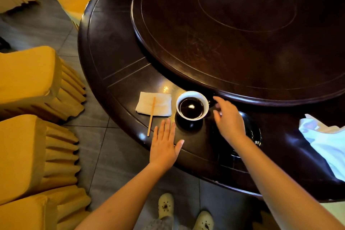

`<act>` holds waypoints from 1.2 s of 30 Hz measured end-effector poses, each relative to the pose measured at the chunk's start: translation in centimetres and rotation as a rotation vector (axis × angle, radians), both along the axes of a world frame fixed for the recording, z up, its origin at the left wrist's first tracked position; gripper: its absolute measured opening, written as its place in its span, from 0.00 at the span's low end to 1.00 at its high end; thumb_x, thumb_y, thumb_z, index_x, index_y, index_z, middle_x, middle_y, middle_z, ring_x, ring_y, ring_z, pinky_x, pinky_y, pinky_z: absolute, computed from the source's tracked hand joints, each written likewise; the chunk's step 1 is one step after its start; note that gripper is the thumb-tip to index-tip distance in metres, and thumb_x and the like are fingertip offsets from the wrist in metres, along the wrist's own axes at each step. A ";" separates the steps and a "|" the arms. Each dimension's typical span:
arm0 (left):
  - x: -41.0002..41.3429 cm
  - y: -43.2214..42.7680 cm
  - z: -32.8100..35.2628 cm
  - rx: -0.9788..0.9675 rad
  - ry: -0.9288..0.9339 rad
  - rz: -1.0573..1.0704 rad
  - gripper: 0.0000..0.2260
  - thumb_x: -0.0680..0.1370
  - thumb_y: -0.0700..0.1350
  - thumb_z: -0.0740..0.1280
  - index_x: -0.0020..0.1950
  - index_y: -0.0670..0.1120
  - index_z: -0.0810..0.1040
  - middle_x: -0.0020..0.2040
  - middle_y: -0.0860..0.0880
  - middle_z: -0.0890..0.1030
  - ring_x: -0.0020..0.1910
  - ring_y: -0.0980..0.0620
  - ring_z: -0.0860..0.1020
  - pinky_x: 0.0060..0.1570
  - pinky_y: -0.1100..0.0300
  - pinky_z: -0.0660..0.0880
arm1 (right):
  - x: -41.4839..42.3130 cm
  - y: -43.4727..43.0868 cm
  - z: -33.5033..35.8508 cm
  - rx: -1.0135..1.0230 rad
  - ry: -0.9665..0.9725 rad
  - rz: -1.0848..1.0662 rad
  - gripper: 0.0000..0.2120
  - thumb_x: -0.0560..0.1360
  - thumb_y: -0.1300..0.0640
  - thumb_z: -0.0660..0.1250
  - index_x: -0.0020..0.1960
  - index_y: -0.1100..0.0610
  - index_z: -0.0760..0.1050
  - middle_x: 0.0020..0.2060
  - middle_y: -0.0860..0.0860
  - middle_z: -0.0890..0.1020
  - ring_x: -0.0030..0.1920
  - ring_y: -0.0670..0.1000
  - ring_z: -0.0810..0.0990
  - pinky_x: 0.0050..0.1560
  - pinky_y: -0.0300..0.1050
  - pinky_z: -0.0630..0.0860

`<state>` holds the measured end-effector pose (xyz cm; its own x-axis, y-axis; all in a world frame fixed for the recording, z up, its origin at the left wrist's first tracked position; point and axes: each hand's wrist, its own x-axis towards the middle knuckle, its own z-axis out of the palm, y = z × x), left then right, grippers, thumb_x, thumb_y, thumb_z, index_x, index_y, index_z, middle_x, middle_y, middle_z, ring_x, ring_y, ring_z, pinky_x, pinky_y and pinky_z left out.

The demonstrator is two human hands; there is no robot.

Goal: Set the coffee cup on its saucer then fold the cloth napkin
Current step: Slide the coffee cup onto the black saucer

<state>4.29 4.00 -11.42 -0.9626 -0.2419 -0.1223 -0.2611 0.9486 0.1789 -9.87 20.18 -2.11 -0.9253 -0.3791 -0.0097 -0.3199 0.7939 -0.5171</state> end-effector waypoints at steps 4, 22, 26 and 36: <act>-0.1 -0.1 0.1 0.006 -0.017 -0.005 0.34 0.74 0.66 0.39 0.74 0.47 0.40 0.76 0.46 0.42 0.74 0.48 0.38 0.70 0.52 0.35 | -4.2 0.0 0.6 0.083 -0.192 0.269 0.18 0.74 0.64 0.64 0.63 0.53 0.72 0.60 0.53 0.74 0.52 0.53 0.77 0.56 0.50 0.72; -0.2 0.0 -0.1 0.009 -0.014 0.012 0.36 0.72 0.69 0.35 0.73 0.48 0.40 0.76 0.44 0.48 0.74 0.47 0.41 0.71 0.50 0.39 | -8.7 -0.9 1.3 0.264 -0.433 0.524 0.14 0.74 0.56 0.69 0.58 0.58 0.77 0.37 0.44 0.73 0.32 0.43 0.74 0.33 0.36 0.67; -0.2 0.1 -0.1 -0.011 -0.029 0.012 0.35 0.72 0.68 0.37 0.72 0.47 0.40 0.77 0.44 0.48 0.73 0.48 0.39 0.71 0.51 0.38 | -8.2 0.1 0.8 0.183 -0.444 0.508 0.11 0.75 0.55 0.67 0.55 0.59 0.77 0.37 0.47 0.75 0.33 0.49 0.78 0.33 0.39 0.70; -0.4 0.2 0.6 -0.014 -0.079 -0.003 0.43 0.64 0.71 0.23 0.72 0.48 0.37 0.77 0.45 0.43 0.72 0.49 0.35 0.71 0.51 0.37 | -7.0 4.3 2.5 -0.007 -0.502 0.385 0.09 0.75 0.54 0.66 0.54 0.54 0.76 0.32 0.44 0.73 0.33 0.45 0.80 0.34 0.36 0.71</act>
<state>3.93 4.19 -10.81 -0.9507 -0.2413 -0.1950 -0.2712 0.9516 0.1445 -16.83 24.45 0.37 -0.6060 -0.6855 -0.4035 -0.2990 0.6664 -0.6830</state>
